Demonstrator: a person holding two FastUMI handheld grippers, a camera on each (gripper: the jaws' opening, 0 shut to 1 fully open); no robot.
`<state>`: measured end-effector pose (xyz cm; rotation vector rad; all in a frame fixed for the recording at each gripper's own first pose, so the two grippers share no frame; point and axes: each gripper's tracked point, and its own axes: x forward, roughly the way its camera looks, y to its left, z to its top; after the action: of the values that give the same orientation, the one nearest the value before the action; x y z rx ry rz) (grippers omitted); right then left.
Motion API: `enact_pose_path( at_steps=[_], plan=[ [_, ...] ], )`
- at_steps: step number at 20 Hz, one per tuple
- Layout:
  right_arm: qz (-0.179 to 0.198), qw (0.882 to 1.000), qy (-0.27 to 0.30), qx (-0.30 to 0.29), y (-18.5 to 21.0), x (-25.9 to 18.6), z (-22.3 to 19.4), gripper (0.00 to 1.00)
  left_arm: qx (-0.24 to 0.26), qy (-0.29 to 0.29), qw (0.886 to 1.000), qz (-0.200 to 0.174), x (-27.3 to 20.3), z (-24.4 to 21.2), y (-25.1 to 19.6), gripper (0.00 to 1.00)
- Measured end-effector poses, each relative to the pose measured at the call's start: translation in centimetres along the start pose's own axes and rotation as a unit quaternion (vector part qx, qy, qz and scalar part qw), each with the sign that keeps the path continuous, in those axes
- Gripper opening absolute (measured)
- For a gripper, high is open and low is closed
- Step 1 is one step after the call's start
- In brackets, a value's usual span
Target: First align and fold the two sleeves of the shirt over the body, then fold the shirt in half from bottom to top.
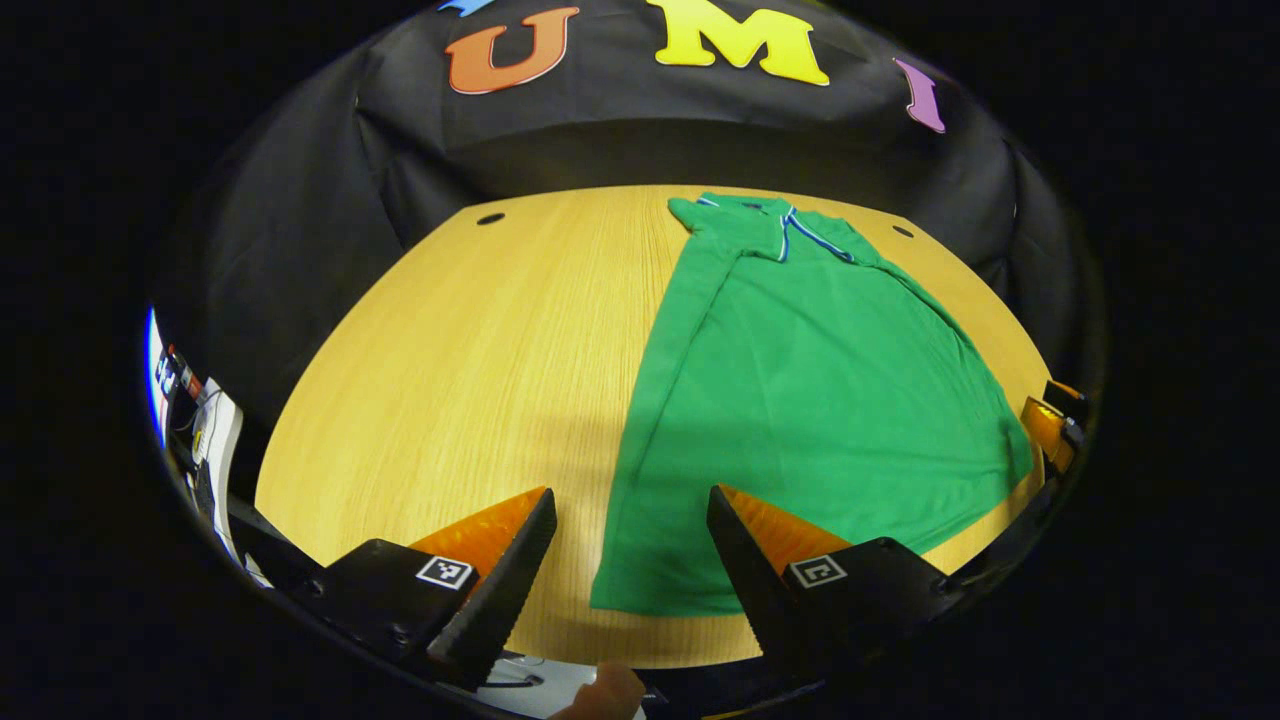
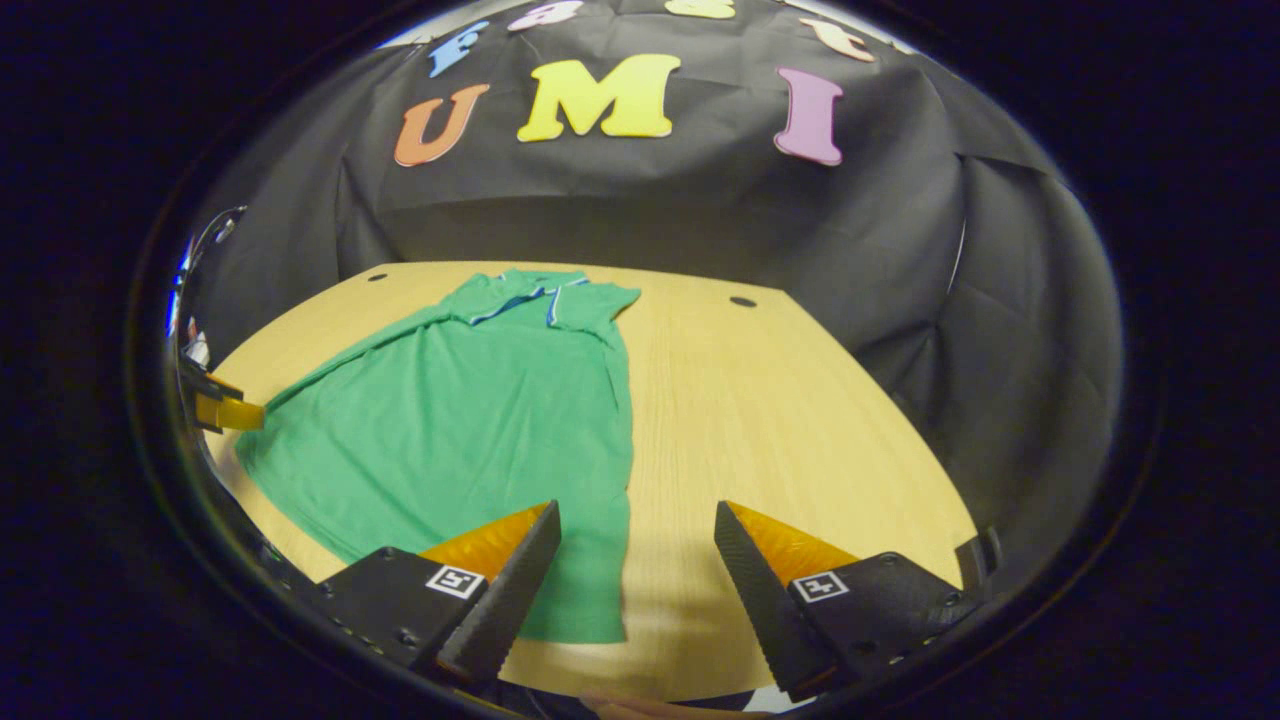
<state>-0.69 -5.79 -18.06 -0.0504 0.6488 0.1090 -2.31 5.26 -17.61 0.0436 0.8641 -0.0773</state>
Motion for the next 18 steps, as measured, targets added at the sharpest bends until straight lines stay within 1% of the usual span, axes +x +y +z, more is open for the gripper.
enact_pose_path(
  at_steps=[1,3,4,6,8,10,13,14,16,18],
  plan=[
    [0.006,1.0,0.012,0.01,0.2,0.1,-0.8,0.96,-0.001,0.013,1.0,0.001,-0.1,-0.7,-0.1,0.98],
    [0.001,0.999,0.03,0.018,-0.1,0.5,-1.7,0.96,-0.004,0.035,0.999,0.001,0.0,-2.1,-0.2,0.99],
    [0.0,0.999,0.035,0.019,-0.2,0.6,-1.8,0.97,-0.009,0.036,0.999,-0.002,-0.1,-2.3,-0.2,0.98],
    [0.002,0.998,0.052,0.024,0.0,0.7,-2.2,0.96,-0.021,0.039,0.999,-0.005,-0.2,-2.3,-0.2,0.98],
    [0.002,0.998,0.06,0.023,0.5,0.7,-2.4,0.95,-0.018,0.042,0.999,-0.008,0.0,-2.4,-0.3,0.98],
    [-0.005,0.997,0.069,0.021,0.6,0.5,-2.6,0.94,-0.016,0.047,0.999,-0.011,-0.1,-2.7,-0.5,0.96],
    [0.012,0.995,0.095,0.023,2.0,0.1,-3.3,0.94,-0.012,0.039,0.999,-0.014,-0.1,-2.8,-0.7,0.9],
    [0.009,0.994,0.102,0.026,2.0,0.1,-3.4,0.94,-0.012,0.036,0.999,-0.015,-0.2,-2.8,-0.8,0.89],
    [0.004,0.992,0.117,0.045,1.7,0.1,-3.3,0.93,-0.005,0.031,0.999,-0.017,-0.1,-2.7,-0.8,0.86],
    [0.011,0.989,0.129,0.072,1.9,-0.2,-3.2,0.92,-0.007,0.031,0.999,-0.019,-0.2,-2.6,-0.8,0.85]
  ],
)
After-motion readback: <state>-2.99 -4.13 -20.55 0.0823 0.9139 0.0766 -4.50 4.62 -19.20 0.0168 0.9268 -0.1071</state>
